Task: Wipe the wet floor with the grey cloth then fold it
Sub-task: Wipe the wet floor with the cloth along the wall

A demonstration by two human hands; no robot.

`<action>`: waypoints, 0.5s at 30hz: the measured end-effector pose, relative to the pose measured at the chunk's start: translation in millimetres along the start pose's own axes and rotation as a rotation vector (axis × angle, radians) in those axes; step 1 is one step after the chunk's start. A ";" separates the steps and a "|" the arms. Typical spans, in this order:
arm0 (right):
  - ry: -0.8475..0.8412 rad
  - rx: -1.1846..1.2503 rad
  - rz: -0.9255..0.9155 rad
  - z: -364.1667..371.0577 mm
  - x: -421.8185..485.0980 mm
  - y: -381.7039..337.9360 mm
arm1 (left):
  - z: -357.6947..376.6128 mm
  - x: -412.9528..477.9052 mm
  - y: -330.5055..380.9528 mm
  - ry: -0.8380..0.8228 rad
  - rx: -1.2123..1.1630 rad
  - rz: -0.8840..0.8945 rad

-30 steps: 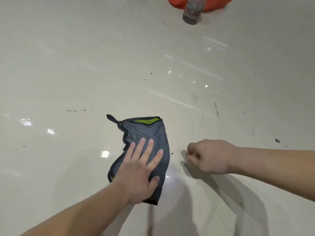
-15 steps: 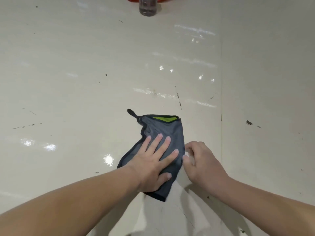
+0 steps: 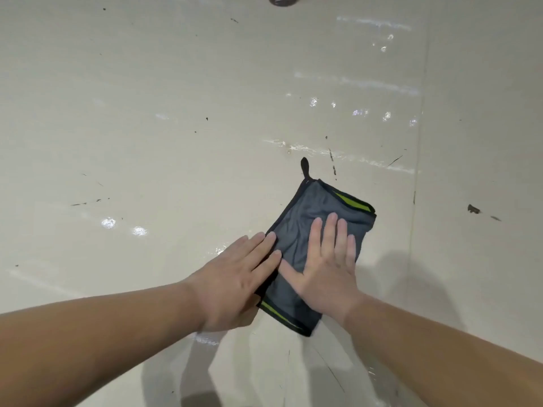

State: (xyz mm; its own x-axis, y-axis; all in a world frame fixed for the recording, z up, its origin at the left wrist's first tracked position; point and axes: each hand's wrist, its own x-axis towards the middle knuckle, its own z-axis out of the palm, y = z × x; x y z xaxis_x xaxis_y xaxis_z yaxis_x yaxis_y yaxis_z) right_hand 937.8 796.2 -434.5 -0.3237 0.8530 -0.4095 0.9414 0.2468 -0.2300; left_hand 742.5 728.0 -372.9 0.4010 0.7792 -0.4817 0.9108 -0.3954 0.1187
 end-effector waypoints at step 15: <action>0.175 -0.182 -0.007 -50.9 87.7 67.7 | -66.8 9.3 54.1 -0.037 -0.186 -0.408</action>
State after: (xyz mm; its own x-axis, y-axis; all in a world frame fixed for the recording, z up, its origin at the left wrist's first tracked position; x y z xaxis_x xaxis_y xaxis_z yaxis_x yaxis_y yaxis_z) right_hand 978.0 911.1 -441.0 -0.3234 0.9138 -0.2459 0.9460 0.3179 -0.0627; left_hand 802.1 746.3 -313.0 0.0049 0.8341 -0.5516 0.9972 0.0374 0.0654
